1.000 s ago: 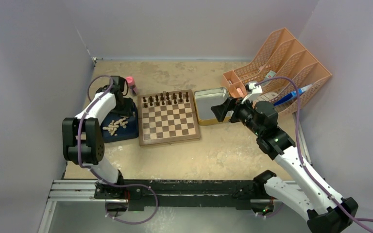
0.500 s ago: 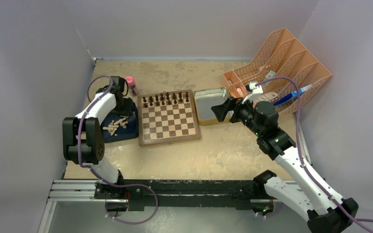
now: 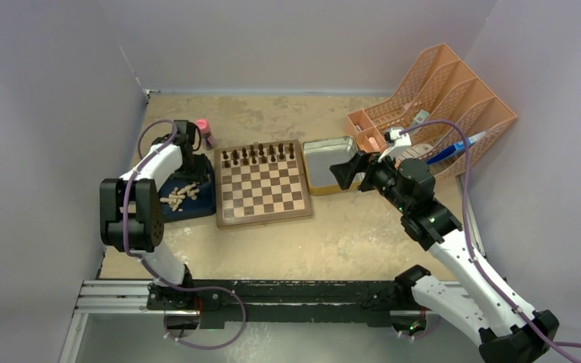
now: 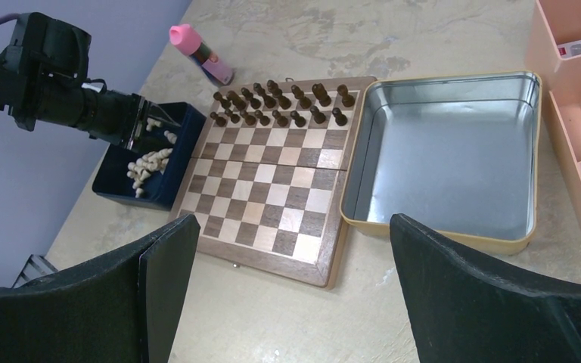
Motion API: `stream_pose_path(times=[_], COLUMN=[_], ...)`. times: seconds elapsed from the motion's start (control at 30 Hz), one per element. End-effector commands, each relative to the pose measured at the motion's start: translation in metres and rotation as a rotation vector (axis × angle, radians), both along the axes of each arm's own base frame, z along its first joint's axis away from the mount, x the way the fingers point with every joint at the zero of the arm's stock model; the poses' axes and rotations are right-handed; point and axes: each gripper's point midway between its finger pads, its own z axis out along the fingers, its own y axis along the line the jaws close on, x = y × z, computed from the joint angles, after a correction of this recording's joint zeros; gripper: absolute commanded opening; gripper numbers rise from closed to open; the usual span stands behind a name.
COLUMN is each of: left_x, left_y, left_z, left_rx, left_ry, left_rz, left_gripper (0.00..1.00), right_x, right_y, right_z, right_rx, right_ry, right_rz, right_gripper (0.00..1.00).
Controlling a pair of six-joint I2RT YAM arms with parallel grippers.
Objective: Set up the chess pieces on the board
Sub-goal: Pick up the chess piece from the storage box, then place the chess piece on the chessboard.
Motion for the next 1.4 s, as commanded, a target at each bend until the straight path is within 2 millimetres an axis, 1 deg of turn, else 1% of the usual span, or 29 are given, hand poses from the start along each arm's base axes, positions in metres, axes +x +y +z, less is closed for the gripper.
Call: stream_pose_path(times=[0.0,0.13,0.33,0.47,0.63,0.73,0.77,0.93,1.0,1.13,1.2,1.27,1.37], left_x=[0.001,-0.001,0.004,0.005,0.003,0.004,0.005,-0.001,-0.002,0.011,0.021,0.028,0.035], left_y=[0.003,0.002,-0.001,-0.001,0.007,0.011,0.012,0.023,0.027,0.03,0.026,0.021,0.008], left_z=[0.0,-0.003,-0.008,-0.007,0.004,0.014,0.017,0.035,0.045,0.071,0.083,0.093,0.106], left_rx=[-0.009,-0.019,-0.026,-0.022,0.02,0.047,0.058,0.13,0.176,0.272,0.32,0.368,0.43], left_ry=[0.0,0.004,0.009,-0.004,-0.018,-0.035,-0.036,-0.026,-0.042,-0.123,-0.172,-0.224,-0.311], left_rz=[0.036,0.044,0.028,0.012,0.026,0.009,0.006,-0.03,-0.079,-0.283,-0.428,-0.576,-0.798], left_gripper=[0.32,0.32,0.31,0.25,0.18,0.09,0.07,0.06,0.06,0.07,0.06,0.01,0.0], right_x=[0.001,0.002,0.0,-0.002,-0.003,-0.003,-0.003,-0.003,-0.004,-0.005,-0.006,-0.007,-0.007], right_y=[-0.003,-0.002,-0.002,-0.002,-0.002,-0.001,-0.001,-0.001,-0.001,-0.001,0.0,0.0,-0.001], right_z=[0.013,0.013,0.01,0.011,0.013,0.011,0.01,0.009,0.01,0.014,0.015,0.017,0.017], right_rx=[0.023,0.022,0.028,0.033,0.037,0.033,0.033,0.034,0.033,0.041,0.045,0.049,0.046], right_ry=[-0.046,-0.043,-0.033,-0.037,-0.044,-0.038,-0.037,-0.03,-0.032,-0.04,-0.042,-0.042,-0.041], right_rz=[-0.021,-0.02,-0.02,-0.012,-0.008,-0.006,-0.007,-0.006,-0.005,-0.001,0.004,0.01,0.006], right_gripper=[0.99,0.99,0.99,0.99,0.99,0.99,0.99,0.99,0.99,0.99,0.99,0.99,0.99])
